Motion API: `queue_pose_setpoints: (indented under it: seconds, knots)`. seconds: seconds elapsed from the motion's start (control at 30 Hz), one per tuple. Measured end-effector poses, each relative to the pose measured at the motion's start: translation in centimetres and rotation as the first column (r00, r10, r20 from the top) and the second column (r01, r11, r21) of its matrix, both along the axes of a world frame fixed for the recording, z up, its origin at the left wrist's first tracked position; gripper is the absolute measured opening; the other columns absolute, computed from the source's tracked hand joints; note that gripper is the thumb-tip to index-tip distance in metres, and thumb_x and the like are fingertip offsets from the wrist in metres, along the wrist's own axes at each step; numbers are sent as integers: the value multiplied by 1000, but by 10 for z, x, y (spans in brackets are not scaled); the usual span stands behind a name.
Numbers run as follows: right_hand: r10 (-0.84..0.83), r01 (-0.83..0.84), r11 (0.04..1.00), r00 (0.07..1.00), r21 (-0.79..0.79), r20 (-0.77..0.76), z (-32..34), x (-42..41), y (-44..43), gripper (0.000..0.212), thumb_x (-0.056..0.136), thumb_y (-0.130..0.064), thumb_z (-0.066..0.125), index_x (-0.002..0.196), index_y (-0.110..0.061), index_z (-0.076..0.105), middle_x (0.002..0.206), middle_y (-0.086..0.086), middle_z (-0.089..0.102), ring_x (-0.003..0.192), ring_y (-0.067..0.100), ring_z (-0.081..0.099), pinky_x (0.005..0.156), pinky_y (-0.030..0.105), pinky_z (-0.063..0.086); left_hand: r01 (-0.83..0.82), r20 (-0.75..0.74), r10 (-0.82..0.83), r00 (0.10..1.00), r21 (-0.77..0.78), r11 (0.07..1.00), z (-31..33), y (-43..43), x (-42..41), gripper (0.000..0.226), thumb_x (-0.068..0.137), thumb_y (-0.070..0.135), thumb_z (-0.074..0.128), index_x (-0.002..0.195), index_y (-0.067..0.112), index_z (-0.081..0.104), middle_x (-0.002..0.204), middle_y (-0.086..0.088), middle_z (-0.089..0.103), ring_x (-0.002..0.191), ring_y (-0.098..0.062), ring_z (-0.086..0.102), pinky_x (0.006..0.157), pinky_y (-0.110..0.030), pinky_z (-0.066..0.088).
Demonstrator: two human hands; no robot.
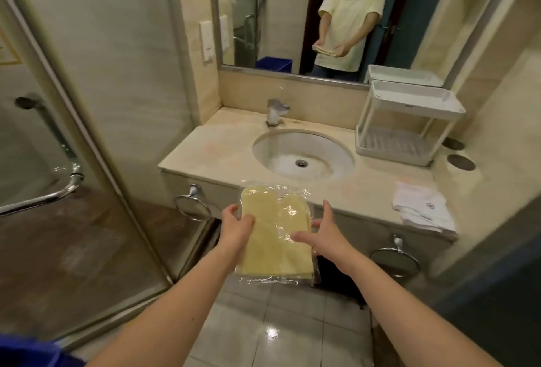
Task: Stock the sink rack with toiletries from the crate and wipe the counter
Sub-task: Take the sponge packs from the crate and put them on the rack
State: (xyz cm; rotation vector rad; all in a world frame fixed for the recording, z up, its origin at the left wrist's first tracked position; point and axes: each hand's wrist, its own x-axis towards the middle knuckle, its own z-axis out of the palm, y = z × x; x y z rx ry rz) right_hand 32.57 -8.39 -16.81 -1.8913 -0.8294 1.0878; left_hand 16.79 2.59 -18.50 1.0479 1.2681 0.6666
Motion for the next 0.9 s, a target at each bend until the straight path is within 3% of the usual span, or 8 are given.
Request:
queue_pose_setpoints:
  seconds: [0.13,0.23,0.33,0.43,0.53,0.67,0.73,0.9]
  knots:
    - [-79,80,996,996,43,-36,-7,28,-14,110,82,-3,73,155,-30,-6,123,-2,40,88,4,52,64,14,42,171,-40,-170,985,29,985,2,-7,45,72,90,11,54,149,23,14,120,-9,56,83,-20,60,71,-34,51]
    - [-125,128,989,991,78,-40,-11,50,-22,108,80,10,64,154,-35,-1,148,0,34,104,7,49,70,17,49,312,-40,-309,950,79,947,3,-7,72,85,88,1,50,150,34,1,136,-12,49,87,-21,61,67,-32,52]
    - [-180,182,978,983,105,-33,-11,74,-26,108,80,15,60,155,-37,0,157,4,24,124,8,40,64,12,45,510,-81,-503,860,173,843,-1,1,95,96,86,-5,44,148,48,-6,152,-3,36,113,-23,58,80,-30,52]
    - [-212,210,971,977,114,10,-13,100,-26,108,80,15,58,154,-40,2,154,-2,31,125,6,40,74,12,49,648,-154,-631,761,240,723,-4,17,121,99,81,-10,45,149,50,6,152,1,37,121,-20,54,89,-25,51]
    - [-251,245,962,967,120,38,-14,128,-17,106,79,16,56,154,-40,6,154,-9,28,124,0,35,92,23,50,699,-157,-685,712,251,669,-3,34,153,92,80,-15,44,150,41,22,146,6,40,102,-9,59,77,-18,52]
    - [-322,315,943,945,107,58,-16,169,4,102,79,14,56,153,-42,14,146,-3,36,126,17,48,67,18,51,729,-153,-716,681,238,642,-2,59,203,81,76,-20,41,142,26,45,137,5,49,65,10,56,64,-14,47]
    - [-369,360,926,926,113,78,-19,190,16,99,78,13,57,151,-40,18,148,0,37,129,25,48,72,22,52,742,-148,-731,667,217,634,-5,75,229,76,74,-22,42,135,23,54,130,3,56,66,4,56,64,-15,49]
    - [-465,455,883,881,114,89,-23,235,38,97,75,11,56,149,-41,23,149,-1,38,129,28,49,85,32,53,749,-132,-738,661,167,641,-13,113,286,70,70,-21,49,110,32,67,109,-8,64,81,-16,56,84,-35,54]
